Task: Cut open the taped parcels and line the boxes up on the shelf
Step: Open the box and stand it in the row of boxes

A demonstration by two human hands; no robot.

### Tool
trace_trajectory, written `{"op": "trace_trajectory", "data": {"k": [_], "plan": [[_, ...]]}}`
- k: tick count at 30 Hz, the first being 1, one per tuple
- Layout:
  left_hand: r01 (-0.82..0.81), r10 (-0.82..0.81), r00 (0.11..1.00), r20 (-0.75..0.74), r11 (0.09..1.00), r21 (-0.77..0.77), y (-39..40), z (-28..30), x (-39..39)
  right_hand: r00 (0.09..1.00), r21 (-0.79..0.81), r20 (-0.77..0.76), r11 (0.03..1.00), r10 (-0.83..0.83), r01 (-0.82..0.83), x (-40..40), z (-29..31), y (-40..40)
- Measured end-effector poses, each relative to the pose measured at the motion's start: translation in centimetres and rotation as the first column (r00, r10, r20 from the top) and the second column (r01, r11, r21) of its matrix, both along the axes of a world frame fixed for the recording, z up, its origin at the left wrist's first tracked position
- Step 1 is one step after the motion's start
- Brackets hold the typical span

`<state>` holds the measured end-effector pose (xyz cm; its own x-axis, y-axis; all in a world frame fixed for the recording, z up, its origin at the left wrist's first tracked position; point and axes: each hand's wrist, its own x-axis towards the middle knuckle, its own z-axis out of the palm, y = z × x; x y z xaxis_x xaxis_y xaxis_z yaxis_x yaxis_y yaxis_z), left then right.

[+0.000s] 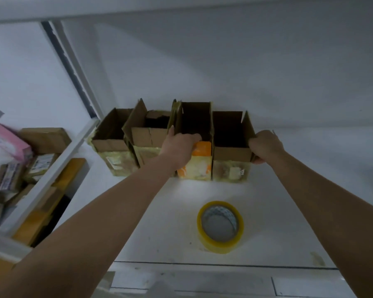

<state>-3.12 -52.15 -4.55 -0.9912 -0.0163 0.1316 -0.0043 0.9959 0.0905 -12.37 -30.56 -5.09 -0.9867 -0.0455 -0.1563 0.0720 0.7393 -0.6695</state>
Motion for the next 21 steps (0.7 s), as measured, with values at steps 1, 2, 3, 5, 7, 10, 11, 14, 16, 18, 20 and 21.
{"op": "trace_trajectory", "data": {"k": [1, 2, 3, 5, 7, 10, 11, 14, 16, 18, 20, 21], "plan": [[0.003, -0.003, 1.000, 0.006, 1.000, 0.004, -0.1, 0.0, 0.0, 1.000, -0.003, -0.006, 1.000, 0.004, -0.004, -0.1, -0.2, -0.2], [0.006, -0.006, 1.000, 0.016, 1.000, 0.004, -0.2, 0.1, 0.0, 1.000, 0.002, -0.012, 1.000, 0.008, -0.008, -0.1, -0.4, -0.3], [0.007, -0.007, 1.000, 0.026, 1.000, 0.000, -0.2, 0.1, 0.0, 1.000, 0.007, -0.013, 1.000, 0.010, -0.010, -0.1, -0.5, -0.3], [0.012, -0.012, 0.999, 0.033, 1.000, -0.008, -0.2, 0.2, -0.1, 1.000, -0.002, 0.011, 1.000, 0.021, -0.021, -0.1, -0.6, -0.1], [0.018, -0.018, 0.999, 0.038, 1.000, -0.016, 0.0, 0.2, -0.1, 0.998, 0.016, 0.018, 0.998, 0.053, -0.053, -0.2, -0.6, 0.1], [0.025, -0.026, 0.999, 0.046, 0.999, 0.030, -0.1, 0.5, 0.0, 0.991, 0.133, -0.069, 0.986, 0.115, -0.105, -0.1, -0.3, 0.7], [0.026, -0.028, 0.999, 0.036, 0.998, 0.059, -0.1, 0.7, 0.0, 0.985, 0.179, -0.115, 0.978, 0.127, -0.105, 0.1, -0.2, 1.1], [0.069, -0.064, 0.996, -0.060, 0.994, 0.088, 0.5, 1.7, 0.3, 0.965, 0.295, -0.228, 0.954, 0.127, -0.055, 1.2, 0.2, 2.2], [0.133, -0.122, 0.983, -0.134, 0.988, 0.074, 1.7, 2.5, 0.4, 0.951, 0.329, -0.280, 0.944, 0.131, -0.033, 2.4, 0.7, 3.2], [0.223, -0.210, 0.959, -0.189, 0.973, 0.052, 3.4, 3.0, 0.5, 0.928, 0.347, -0.350, 0.938, 0.131, -0.002, 4.0, 1.0, 4.4], [0.317, -0.301, 0.932, -0.203, 0.947, 0.051, 5.5, 2.9, 0.6, 0.891, 0.366, -0.440, 0.928, 0.115, 0.061, 6.0, 1.2, 6.0], [0.363, -0.344, 0.917, -0.202, 0.930, 0.064, 6.5, 2.6, 0.6, 0.866, 0.371, -0.488, 0.924, 0.106, 0.096, 7.1, 1.2, 6.9]]}}
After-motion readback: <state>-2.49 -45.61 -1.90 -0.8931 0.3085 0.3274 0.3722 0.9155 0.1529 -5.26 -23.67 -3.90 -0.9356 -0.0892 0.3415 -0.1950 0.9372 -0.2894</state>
